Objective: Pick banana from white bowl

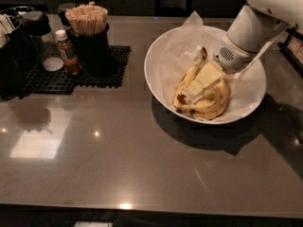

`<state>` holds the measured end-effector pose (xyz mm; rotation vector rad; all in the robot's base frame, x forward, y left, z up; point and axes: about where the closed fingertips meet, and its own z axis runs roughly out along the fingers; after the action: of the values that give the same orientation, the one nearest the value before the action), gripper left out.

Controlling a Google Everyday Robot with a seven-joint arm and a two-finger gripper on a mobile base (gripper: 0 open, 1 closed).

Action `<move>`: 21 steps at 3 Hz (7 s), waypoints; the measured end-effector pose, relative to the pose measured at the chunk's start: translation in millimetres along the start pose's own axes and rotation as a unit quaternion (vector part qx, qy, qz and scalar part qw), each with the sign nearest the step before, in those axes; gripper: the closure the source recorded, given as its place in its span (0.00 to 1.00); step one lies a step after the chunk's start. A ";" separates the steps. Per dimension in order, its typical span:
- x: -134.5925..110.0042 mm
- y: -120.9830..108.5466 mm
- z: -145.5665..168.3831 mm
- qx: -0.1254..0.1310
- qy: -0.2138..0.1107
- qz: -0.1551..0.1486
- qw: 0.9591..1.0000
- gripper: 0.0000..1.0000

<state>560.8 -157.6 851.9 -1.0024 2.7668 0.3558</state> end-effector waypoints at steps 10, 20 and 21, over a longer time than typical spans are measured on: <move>72.2 38.2 -91.4 -0.123 -0.293 -0.232 0.919 0.50; 29.7 30.9 -64.7 0.113 -0.183 -0.414 0.885 0.06; 23.9 19.0 -85.2 0.143 -0.187 -0.413 0.880 0.08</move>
Offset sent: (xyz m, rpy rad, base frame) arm -0.0067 -0.0572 0.0663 0.1036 -0.2574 -0.2154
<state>523.2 -181.9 930.6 -1.6710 1.7605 -0.0027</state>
